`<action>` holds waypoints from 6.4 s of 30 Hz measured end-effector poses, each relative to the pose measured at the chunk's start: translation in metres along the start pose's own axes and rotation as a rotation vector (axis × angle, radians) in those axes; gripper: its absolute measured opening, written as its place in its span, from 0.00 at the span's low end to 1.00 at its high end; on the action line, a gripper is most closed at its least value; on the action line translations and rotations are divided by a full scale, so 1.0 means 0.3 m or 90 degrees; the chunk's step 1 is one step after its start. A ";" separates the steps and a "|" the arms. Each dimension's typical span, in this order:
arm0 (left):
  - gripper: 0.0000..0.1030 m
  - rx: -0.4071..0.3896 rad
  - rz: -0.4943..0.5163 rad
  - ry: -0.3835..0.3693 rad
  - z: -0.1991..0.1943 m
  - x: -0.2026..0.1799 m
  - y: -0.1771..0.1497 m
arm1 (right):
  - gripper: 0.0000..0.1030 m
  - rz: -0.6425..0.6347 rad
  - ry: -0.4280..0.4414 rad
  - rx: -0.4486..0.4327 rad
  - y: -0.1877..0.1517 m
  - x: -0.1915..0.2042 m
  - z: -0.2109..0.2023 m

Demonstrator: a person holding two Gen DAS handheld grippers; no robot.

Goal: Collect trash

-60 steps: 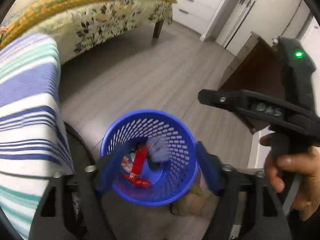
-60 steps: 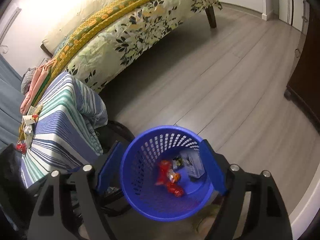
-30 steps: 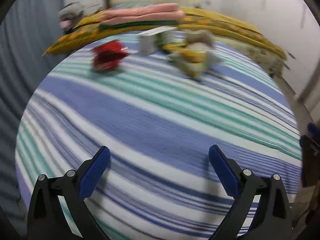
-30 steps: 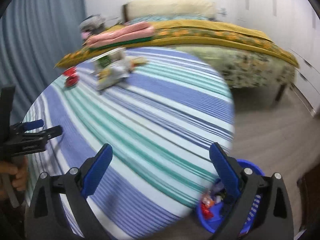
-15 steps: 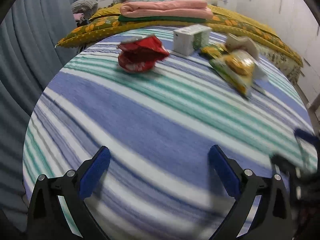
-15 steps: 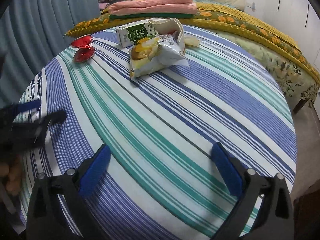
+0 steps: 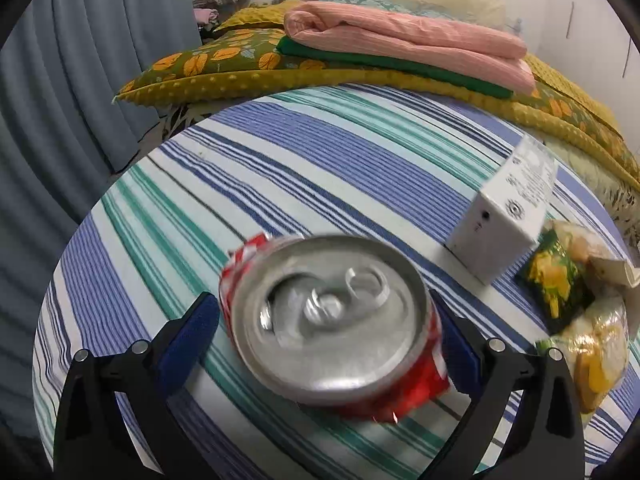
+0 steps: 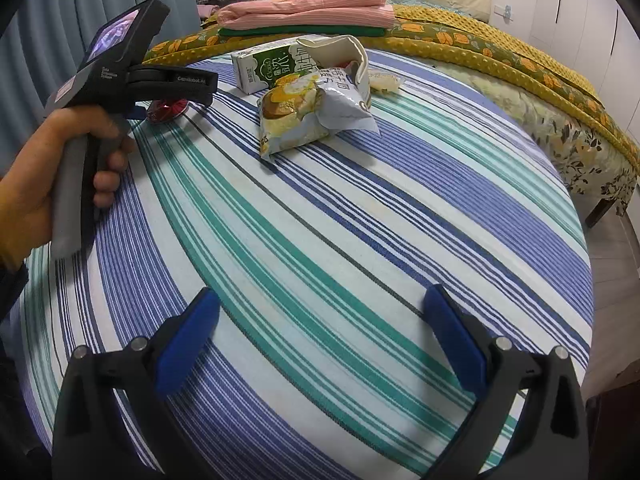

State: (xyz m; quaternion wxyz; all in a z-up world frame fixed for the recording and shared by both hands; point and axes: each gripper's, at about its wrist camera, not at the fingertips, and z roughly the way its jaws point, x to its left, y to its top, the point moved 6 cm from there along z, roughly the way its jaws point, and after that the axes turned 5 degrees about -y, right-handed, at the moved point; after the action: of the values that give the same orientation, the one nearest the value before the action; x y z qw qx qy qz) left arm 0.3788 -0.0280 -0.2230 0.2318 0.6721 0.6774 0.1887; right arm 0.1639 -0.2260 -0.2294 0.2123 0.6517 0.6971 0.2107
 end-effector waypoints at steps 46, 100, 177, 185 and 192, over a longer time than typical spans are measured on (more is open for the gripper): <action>0.96 0.016 0.189 -0.139 -0.269 0.249 -0.352 | 0.95 -0.125 -0.004 -0.011 0.405 0.102 0.156; 0.58 0.005 0.163 -0.163 -0.322 0.173 -0.321 | 0.53 -0.019 0.068 0.019 0.071 0.070 -0.183; 0.93 -0.001 0.271 -0.181 -0.410 -0.254 -0.549 | 0.88 0.037 -0.017 -0.071 -0.179 -0.232 -0.226; 0.93 0.018 0.239 -0.176 -0.327 -0.106 -0.466 | 0.88 -0.020 0.016 -0.018 -0.013 0.001 -0.037; 0.94 0.021 0.258 -0.178 -0.257 -0.093 -0.374 | 0.91 -0.018 0.016 -0.007 0.007 0.038 0.016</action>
State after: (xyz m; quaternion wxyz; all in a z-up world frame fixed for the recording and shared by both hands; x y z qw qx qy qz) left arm 0.2423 -0.0543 -0.2218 0.2701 0.8173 0.4932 0.1254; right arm 0.1677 -0.2145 -0.2324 0.2098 0.6379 0.7076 0.2199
